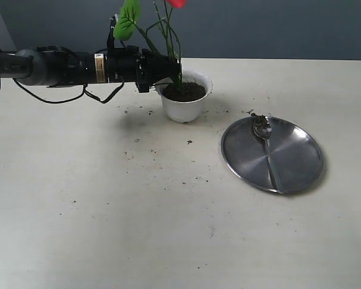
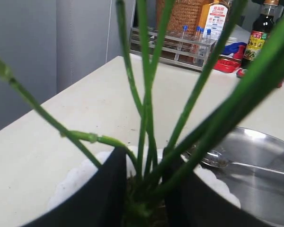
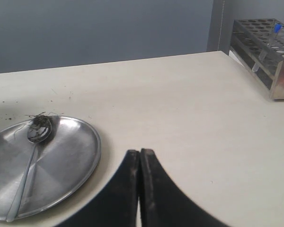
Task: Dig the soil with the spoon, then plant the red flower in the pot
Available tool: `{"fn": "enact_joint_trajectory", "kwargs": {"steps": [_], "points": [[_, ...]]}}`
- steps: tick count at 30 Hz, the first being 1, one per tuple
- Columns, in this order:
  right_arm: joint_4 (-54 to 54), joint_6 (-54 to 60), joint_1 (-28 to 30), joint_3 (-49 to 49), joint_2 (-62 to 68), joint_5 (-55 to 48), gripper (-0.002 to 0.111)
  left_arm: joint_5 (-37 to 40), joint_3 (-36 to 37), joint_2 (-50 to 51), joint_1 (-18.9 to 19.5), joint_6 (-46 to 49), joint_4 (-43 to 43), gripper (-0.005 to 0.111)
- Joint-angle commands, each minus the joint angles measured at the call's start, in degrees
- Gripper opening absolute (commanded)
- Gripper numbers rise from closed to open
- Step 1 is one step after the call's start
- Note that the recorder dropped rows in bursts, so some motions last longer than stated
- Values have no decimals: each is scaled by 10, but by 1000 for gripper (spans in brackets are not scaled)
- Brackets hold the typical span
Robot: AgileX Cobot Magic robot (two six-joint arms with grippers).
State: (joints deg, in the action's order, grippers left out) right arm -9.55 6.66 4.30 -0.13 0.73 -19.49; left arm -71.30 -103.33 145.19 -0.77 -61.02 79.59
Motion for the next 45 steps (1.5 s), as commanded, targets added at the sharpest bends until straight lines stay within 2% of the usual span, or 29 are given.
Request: {"fn": "enact_joint_trajectory", "kwargs": {"steps": [1,8,14,33,38,45], "points": [[1,0,2,1,-2,3,-1,13,5,-10,-4,2,10,26],[1,0,2,1,-2,3,-1,13,5,-22,-8,2,10,29],[1,0,2,1,-2,3,-1,13,5,-22,-35,9,11,29],[1,0,2,1,-2,3,-1,13,5,-22,-34,8,10,29],[1,0,2,1,-2,3,-1,13,5,-22,-33,7,10,37],[1,0,2,1,-2,3,-1,13,5,-25,-28,1,11,38]]}}
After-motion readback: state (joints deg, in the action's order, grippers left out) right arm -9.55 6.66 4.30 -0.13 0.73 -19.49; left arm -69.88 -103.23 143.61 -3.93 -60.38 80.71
